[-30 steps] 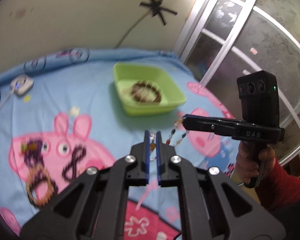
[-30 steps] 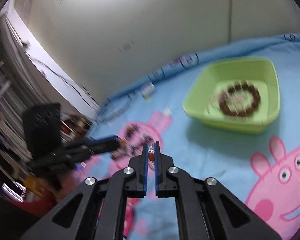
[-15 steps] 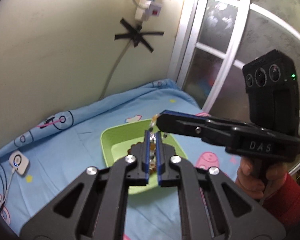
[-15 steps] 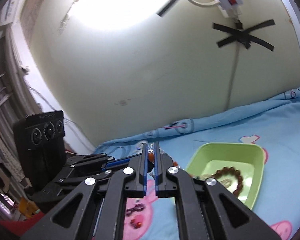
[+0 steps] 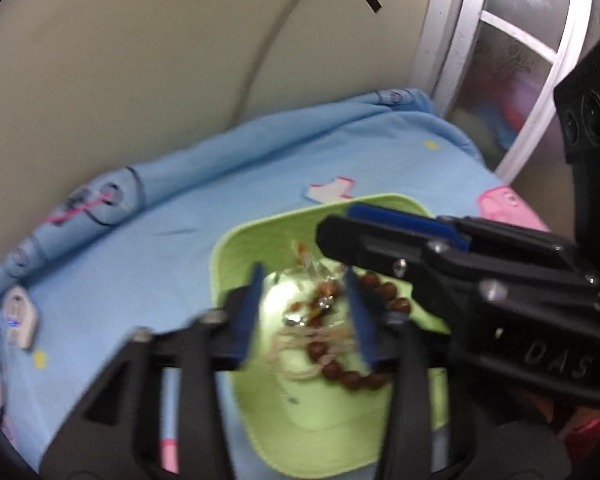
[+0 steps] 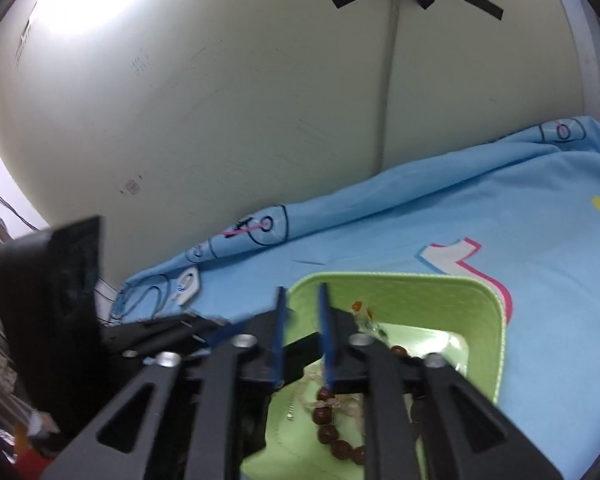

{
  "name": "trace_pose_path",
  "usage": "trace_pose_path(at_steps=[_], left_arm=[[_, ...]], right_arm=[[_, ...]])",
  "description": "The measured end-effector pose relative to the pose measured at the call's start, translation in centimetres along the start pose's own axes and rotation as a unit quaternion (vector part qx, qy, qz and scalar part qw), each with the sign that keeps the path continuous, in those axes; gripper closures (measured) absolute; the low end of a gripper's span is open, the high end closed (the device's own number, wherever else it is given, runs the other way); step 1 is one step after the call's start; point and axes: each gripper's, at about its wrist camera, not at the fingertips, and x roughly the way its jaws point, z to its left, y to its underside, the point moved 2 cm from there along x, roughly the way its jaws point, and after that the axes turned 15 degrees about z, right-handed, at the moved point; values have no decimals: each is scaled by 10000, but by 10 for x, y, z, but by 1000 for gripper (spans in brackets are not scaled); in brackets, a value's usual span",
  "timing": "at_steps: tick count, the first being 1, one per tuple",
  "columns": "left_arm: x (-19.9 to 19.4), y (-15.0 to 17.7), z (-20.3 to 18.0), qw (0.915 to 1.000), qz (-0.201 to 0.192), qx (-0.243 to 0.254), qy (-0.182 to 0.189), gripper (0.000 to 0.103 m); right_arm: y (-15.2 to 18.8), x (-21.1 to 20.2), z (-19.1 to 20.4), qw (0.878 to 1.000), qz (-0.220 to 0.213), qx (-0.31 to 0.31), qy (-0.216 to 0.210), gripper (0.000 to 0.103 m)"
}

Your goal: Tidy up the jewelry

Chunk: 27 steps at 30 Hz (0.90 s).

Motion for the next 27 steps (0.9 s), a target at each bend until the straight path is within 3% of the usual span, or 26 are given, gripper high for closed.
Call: trace_pose_path(at_steps=[1,2,9,14,22,27], left_arm=[[-5,5,-1,9997,-100,28,-217,42],[-10,9,-1,9993,-162,45,-328,41],[-53,73,-1,9960,-503,-195,-712,41],[-73,142,-7,9932,-674,-423,-848,35],[-71,222,1,9924,-485,-710,-875,35],[-69,258,3,9908,-455,-865,-938,35]], right_arm=[[6,-3,1,9999,-140,17,83,78],[12,-7,2,9996,-241,47,111,71],[90,-57,29,9909,-1117,338,667,63],[161,-74,52,9758,-1638,731,1248,30],[231,-44,84,9769,-1265,1085,1335,30],[244,-28,90,9794,-1065,1164,1262,30]])
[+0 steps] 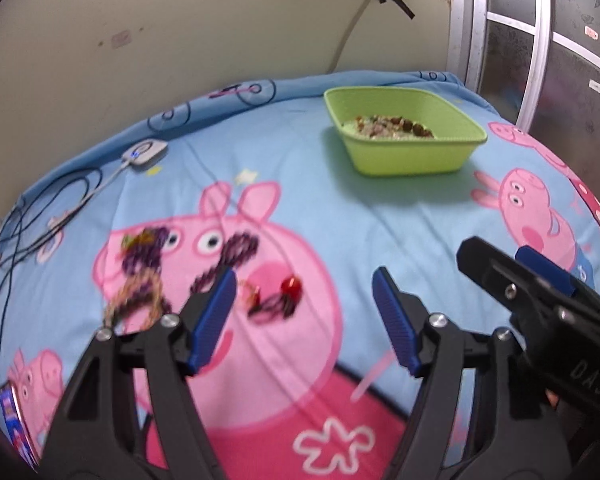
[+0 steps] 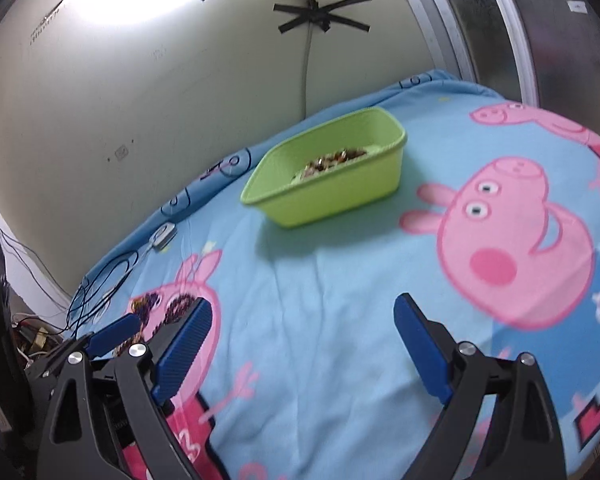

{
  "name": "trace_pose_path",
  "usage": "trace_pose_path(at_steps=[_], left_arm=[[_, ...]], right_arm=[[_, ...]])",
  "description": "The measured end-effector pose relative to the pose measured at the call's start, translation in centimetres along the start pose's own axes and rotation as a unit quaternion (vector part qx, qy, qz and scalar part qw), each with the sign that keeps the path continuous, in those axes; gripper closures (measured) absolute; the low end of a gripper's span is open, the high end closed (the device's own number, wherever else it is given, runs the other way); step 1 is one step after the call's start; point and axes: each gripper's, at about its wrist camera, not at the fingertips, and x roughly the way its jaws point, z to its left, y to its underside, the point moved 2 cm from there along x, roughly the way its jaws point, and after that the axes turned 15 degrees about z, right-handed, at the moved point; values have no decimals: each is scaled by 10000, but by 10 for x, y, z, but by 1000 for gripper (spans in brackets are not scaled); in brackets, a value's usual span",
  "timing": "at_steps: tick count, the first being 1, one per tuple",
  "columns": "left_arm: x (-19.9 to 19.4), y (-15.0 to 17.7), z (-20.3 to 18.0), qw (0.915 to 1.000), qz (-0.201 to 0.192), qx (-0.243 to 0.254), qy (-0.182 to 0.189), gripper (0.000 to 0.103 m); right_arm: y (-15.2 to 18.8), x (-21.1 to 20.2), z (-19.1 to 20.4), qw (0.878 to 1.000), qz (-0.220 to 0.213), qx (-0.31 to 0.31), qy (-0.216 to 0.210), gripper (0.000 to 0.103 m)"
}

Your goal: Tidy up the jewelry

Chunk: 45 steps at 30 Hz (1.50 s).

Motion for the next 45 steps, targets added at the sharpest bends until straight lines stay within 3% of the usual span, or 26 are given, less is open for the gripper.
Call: trace_pose_path(at_steps=[5,18,45], left_arm=[[5,16,3,10000,66,-49,-29,35],[18,20,2,9996,174,-43,-230,35],[18,19,8,9996,182,-70,-218,35]], right_arm=[[11,2,5,10000,-12,20,31,30],[9,15,-11,9989,146,446,-43,30],[9,18,-4,9993,170,332,-24,30]])
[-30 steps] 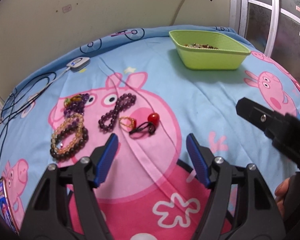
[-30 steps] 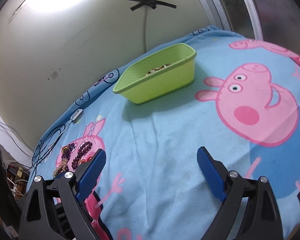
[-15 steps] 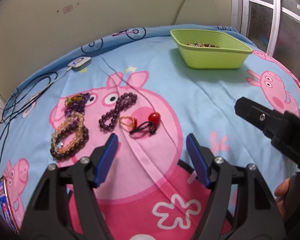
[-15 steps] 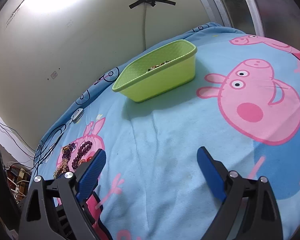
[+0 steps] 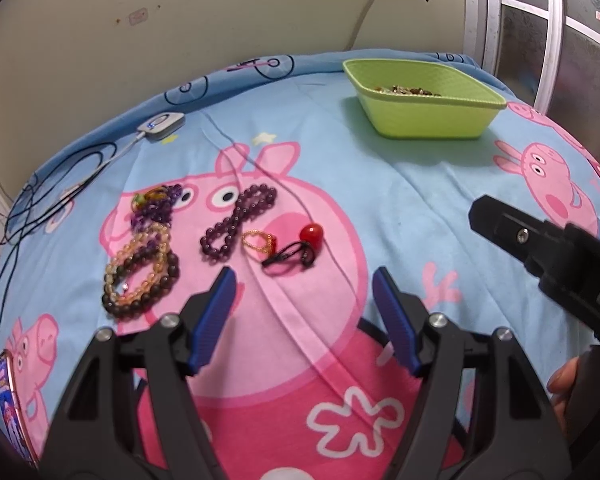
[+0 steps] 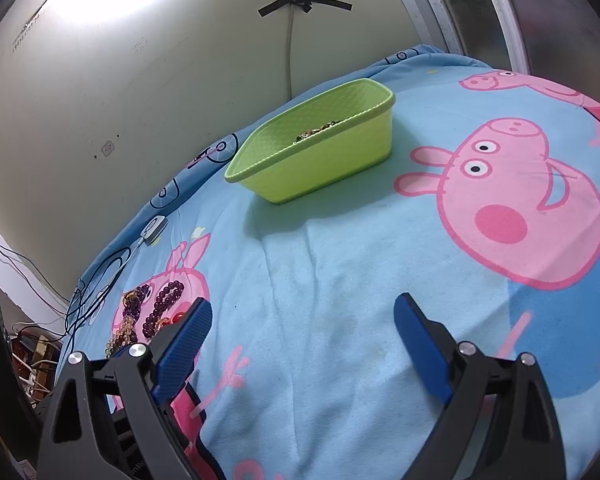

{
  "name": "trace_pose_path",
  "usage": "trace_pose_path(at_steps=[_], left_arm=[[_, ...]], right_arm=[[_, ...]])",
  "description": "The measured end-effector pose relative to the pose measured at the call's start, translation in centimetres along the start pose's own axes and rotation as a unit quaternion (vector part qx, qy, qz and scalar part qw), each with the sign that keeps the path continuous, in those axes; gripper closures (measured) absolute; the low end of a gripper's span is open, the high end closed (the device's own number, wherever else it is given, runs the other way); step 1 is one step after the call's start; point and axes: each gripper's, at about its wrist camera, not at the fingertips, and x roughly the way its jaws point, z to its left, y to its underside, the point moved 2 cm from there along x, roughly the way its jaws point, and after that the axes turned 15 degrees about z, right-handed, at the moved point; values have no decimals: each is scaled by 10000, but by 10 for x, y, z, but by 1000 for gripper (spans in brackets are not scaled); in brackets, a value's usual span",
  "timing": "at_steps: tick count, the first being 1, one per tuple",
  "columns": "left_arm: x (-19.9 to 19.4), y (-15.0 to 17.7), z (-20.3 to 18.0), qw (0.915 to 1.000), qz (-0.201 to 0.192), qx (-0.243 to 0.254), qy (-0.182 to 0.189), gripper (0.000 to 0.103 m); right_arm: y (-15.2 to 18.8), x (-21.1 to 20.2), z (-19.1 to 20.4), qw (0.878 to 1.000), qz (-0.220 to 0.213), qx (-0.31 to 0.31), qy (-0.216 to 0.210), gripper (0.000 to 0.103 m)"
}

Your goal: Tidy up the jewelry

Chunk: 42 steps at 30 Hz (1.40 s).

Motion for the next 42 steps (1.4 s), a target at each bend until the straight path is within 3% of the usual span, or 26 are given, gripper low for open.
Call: trace_pose_path(at_steps=[7,11,21,25,28,33,36,38,42], left_arm=[[0,0,-1,10000,8,-2,0,35],[0,0,0,10000,5,-38,35,29],[-2,3,2,9998,22,-105,169,29],[-11,20,38,9967,60,-421,686,29],[-14,40,90,9909,177,-936,950,29],[-27,53,139,9878,22,-1380,725,29],[-26,51,149,9861,1,-1512,683,29],[-21,48,151,9855,49,-1548,693,29],[-12,41,155,9853,110,-1516,774,32]], right_arm=[[1,0,-1,10000,-12,19,-33,30],[0,0,-1,10000,-1,-1,-21,29],[1,0,0,10000,-7,-7,-7,29],[3,-2,8,9997,33,-218,-68,29],[3,2,25,9970,249,-704,-184,29],[1,11,68,9847,599,-1566,-469,29],[1,19,94,9721,863,-2090,-631,44],[2,24,108,9638,1028,-2356,-716,62],[1,42,129,9485,1520,-2586,-1022,86]])
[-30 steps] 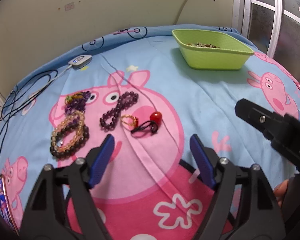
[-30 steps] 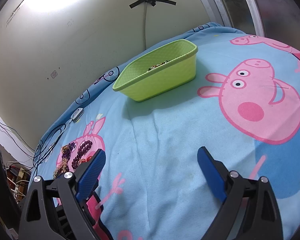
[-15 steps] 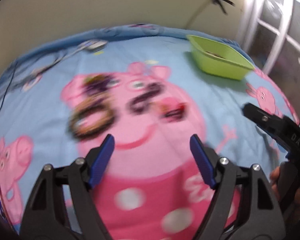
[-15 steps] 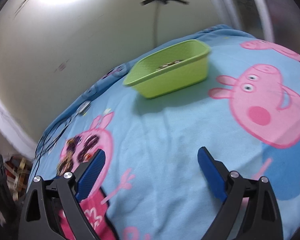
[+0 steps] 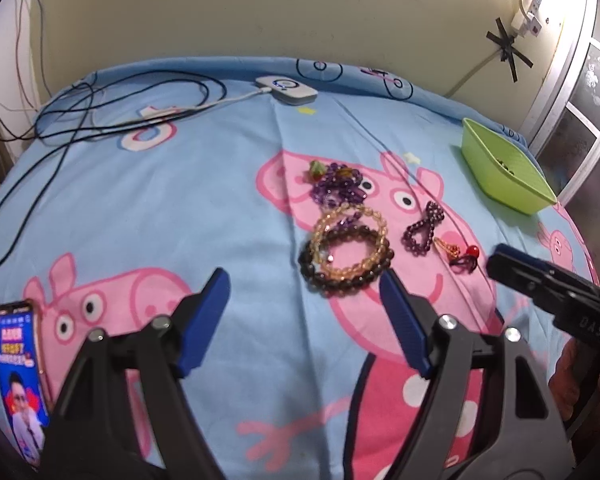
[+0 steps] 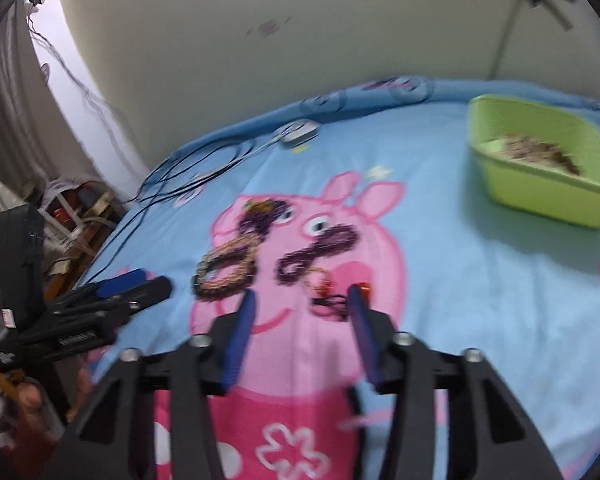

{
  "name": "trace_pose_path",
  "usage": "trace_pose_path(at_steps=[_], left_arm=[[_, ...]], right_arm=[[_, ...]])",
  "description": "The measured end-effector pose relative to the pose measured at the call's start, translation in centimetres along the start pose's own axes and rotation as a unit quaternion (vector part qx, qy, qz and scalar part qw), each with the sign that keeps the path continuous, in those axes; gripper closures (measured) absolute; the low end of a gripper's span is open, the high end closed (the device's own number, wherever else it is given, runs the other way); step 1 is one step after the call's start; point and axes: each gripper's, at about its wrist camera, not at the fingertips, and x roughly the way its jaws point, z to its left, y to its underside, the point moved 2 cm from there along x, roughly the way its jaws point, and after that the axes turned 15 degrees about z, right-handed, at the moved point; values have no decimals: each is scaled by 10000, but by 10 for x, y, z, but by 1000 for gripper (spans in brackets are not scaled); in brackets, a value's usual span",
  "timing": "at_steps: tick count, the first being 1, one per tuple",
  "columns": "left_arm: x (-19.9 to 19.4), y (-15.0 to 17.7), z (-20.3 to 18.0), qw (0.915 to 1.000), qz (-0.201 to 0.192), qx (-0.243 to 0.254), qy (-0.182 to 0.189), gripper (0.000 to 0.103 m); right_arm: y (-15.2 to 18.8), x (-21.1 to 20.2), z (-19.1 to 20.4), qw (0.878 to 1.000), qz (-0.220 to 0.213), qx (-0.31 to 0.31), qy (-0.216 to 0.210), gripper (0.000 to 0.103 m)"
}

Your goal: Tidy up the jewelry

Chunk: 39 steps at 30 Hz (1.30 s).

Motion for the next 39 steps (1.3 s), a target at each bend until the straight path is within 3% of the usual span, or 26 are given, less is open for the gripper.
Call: trace_pose_path(at_steps=[2,7,15,18,20,22,27,29,32,34,36,39], left_arm=[[4,-3,2,10000,68,19,30,40],[22,-23,-4,9995,250,196,-4,58],[41,-48,9,9989,454,-3,151,58],[46,-48,8,9988,485,48,88,58],[44,-45,2,9981,525,230,210,83],[39,-34,-3,9975,627,328,40,93],[18,-8,2,9961,797,315,224,93],[1,-12,3,9973,582,304,337,93],[-23,-23,4,9978,245,244,561,92],[-29,-31,6,9985,118,214,480,92],[-24,-37,10,9991,174,70,373,92],[-11,-40,19,9969,428,-204,630,92]], right_arm=[[-17,14,4,9989,293,34,-361,96],[-56,43,16,9961,612,-18,-631,100],[-98,68,16,9958,767,-3,-495,100],[-108,91,15,9914,1186,-4,-562,100],[-110,102,13,9900,1304,-87,-539,100],[-113,96,9,9934,1113,-222,-159,101],[-122,59,-32,9979,540,337,76,100],[-122,53,-36,9973,593,384,-184,100],[-120,54,-15,9966,784,-160,-212,100],[-112,65,1,9926,1006,-683,4,100],[-105,77,16,9877,1142,-1046,222,99],[-101,95,27,9846,1212,-1212,353,99]])
